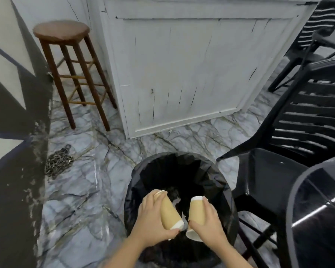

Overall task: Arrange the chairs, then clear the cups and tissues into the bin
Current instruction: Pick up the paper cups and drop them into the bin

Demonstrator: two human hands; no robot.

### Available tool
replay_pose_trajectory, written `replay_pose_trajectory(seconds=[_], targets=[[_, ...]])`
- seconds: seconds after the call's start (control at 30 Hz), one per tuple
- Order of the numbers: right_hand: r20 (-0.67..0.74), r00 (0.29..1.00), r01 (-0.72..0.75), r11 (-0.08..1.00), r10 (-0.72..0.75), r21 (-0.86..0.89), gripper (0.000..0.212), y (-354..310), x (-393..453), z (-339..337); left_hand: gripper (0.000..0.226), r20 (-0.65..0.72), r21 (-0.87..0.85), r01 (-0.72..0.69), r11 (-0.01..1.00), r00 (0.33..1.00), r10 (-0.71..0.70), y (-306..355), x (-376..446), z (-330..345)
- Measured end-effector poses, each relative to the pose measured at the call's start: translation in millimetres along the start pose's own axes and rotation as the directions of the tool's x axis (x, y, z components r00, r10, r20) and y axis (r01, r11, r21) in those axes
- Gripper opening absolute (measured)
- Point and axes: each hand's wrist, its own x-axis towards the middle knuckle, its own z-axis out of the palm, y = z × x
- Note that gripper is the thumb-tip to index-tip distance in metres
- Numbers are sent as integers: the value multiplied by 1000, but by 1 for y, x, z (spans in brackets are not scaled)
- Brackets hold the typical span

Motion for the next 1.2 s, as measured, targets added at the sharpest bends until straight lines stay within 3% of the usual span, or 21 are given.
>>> replay_pose_trajectory(seconds=[0.23, 0.3, 0.4, 0.5, 0.73, 0.9, 1.07, 1.2], targets=[[30, 1000, 0, 1000, 0, 7, 96, 52, 86, 59, 106, 3, 46, 13, 999, 1000, -14, -69, 56, 70], [39, 999, -21, 999, 22, -25, 104, 61, 98, 71, 117, 71, 73, 42, 996, 996, -47, -82, 63, 83], [62, 992, -89, 967, 107, -241, 102, 73, 107, 83, 135, 229, 102, 93, 990, 967, -114, -91, 66, 92], [98, 986, -110, 964, 137, -243, 91, 74, 103, 85, 127, 234, 81, 112, 990, 964, -128, -88, 62, 90], [119, 989, -54, 971, 84, -234, 86, 43, 68, 56, 107, 177, 96, 93, 991, 978, -109, -46, 47, 47], [116, 993, -5, 972, 34, -237, 87, -4, 37, 14, 115, 171, 98, 117, 988, 976, -133, 0, 30, -2], [50, 998, 48, 972, -38, -228, 83, -49, 6, -34, 116, 154, 112, 111, 987, 980, -128, 48, 16, -48], [-39, 994, 99, 980, -107, -171, 83, -76, -16, -69, 98, 138, 136, 57, 989, 988, -76, 81, 1, -76]])
